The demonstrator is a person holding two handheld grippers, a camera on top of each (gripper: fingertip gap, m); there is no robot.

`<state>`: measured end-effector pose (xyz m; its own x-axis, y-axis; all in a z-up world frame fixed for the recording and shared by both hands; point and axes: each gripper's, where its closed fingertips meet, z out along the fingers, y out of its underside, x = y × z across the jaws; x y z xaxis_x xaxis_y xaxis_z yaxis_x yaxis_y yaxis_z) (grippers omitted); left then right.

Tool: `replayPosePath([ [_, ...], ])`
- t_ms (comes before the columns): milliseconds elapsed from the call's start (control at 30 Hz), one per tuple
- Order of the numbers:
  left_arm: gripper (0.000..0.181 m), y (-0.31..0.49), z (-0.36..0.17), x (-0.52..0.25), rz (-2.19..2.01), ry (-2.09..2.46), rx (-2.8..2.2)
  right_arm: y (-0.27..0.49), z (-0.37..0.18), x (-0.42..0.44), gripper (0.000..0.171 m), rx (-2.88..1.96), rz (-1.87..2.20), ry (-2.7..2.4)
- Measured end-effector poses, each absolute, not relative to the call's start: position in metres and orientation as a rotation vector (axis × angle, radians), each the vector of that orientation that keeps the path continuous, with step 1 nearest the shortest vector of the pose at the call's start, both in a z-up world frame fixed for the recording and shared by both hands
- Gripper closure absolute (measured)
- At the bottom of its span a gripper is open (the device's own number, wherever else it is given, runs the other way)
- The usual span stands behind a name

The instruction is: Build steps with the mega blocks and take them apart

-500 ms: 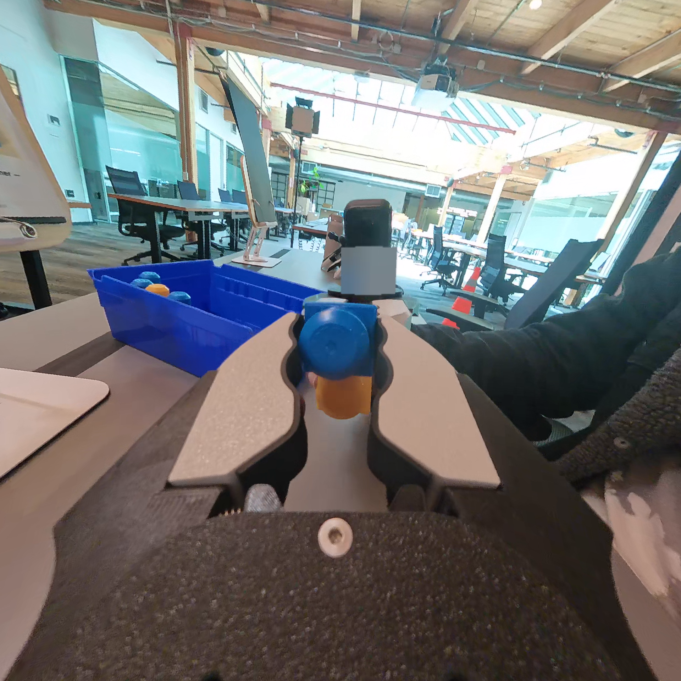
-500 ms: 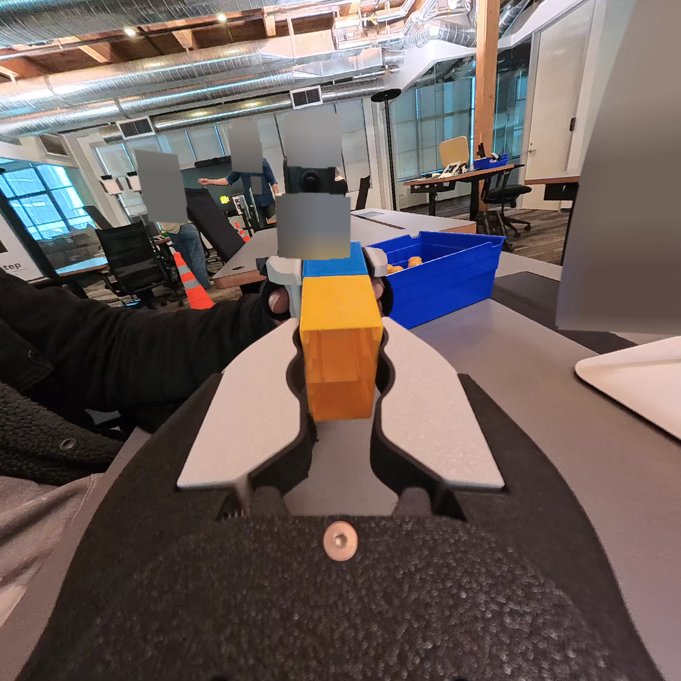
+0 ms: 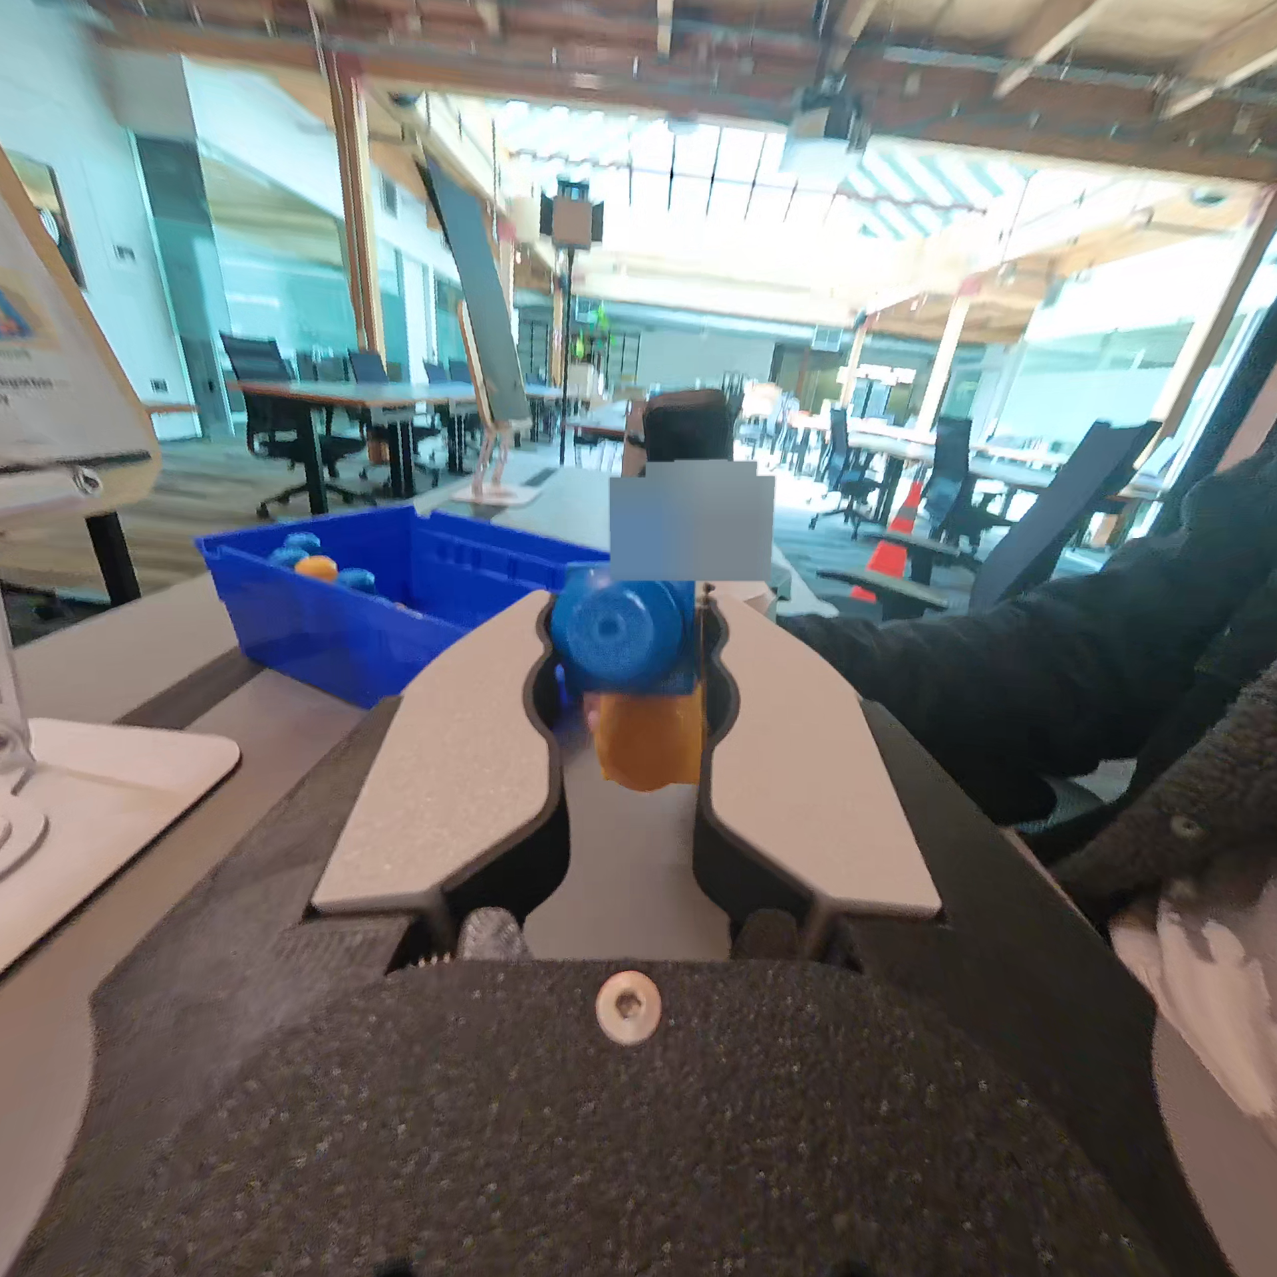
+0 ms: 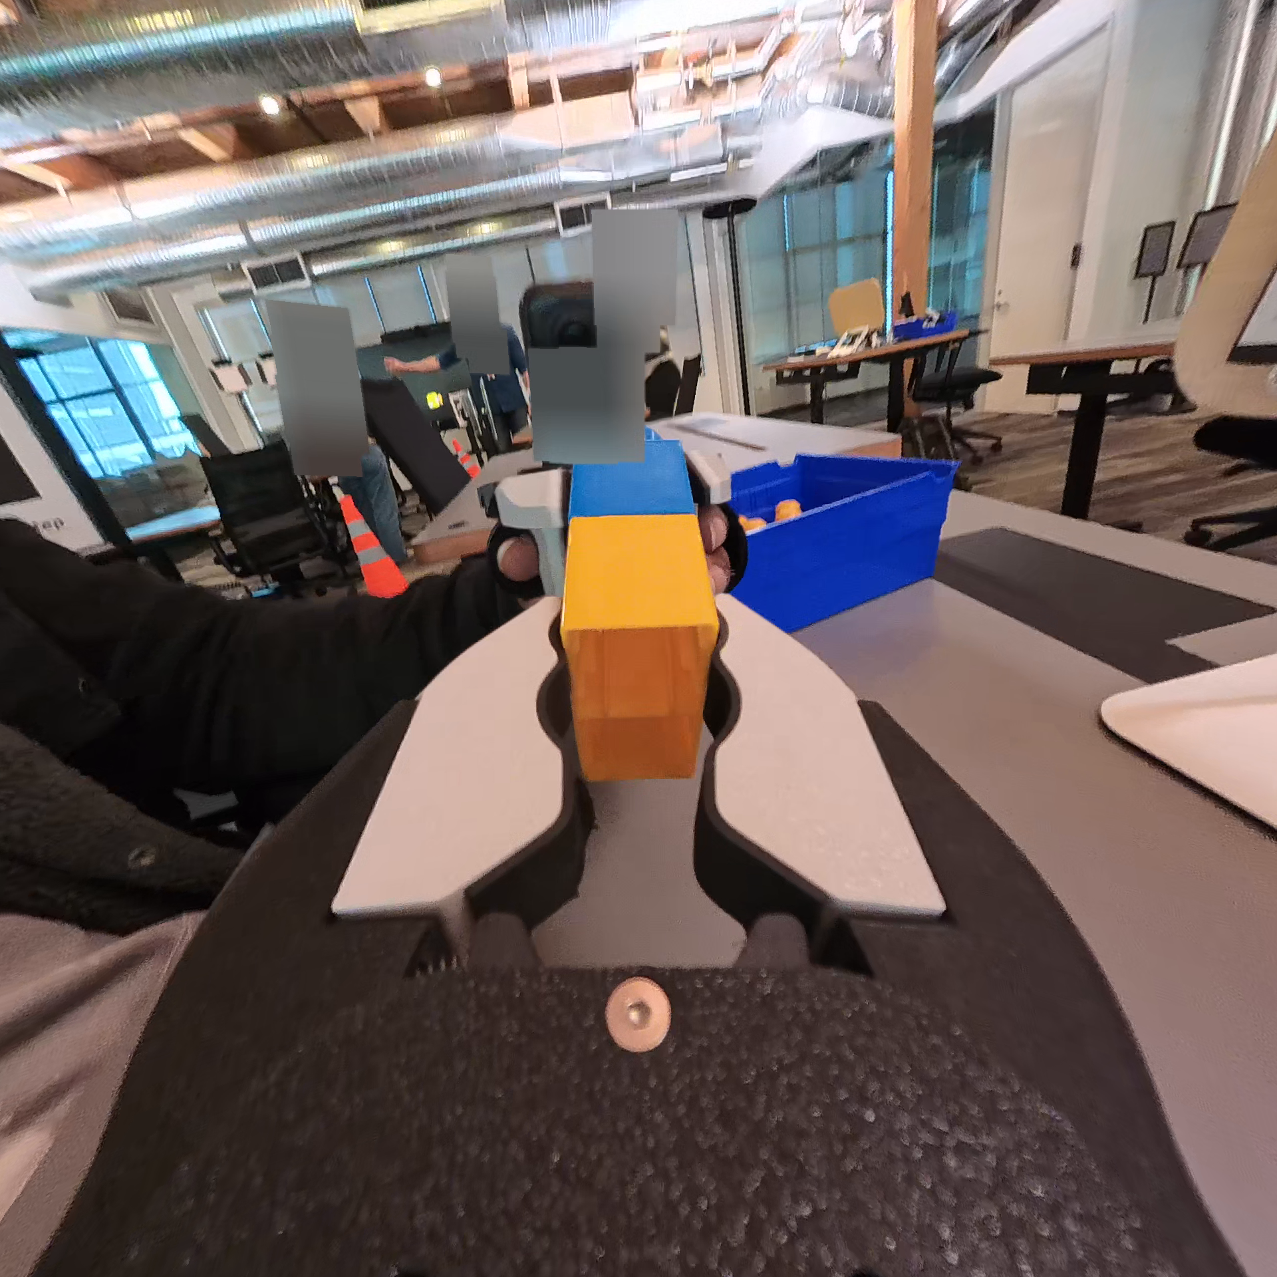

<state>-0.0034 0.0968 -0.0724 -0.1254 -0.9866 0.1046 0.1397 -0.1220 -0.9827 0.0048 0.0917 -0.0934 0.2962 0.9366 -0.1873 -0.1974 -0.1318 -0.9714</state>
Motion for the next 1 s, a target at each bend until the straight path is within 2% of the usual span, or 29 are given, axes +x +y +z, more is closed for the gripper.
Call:
replayPosePath([
  [133, 0.130, 0.104, -0.068, -0.007, -1.505, 1.044, -1.121, 0.093, -0.070, 0.022, 0.136, -1.220, 1.255, -0.620],
  [367, 0.131, 0.081, -0.086, 0.029, -1.589, 1.069, -1.162, 0.086, -0.045, 0.033, 0.136, -1.043, 1.402, -0.481],
  [467, 0.146, 0.076, -0.083, 0.034, -1.573, 1.057, -1.140, 0.089, -0.048, 0.031, 0.135, -1.049, 1.391, -0.475],
  [1000, 0.146, 0.091, -0.105, 0.006, -1.419, 1.290, -1.256, 0.092, -0.114, 0.023, 0.131, -1.506, 0.931, -0.998],
])
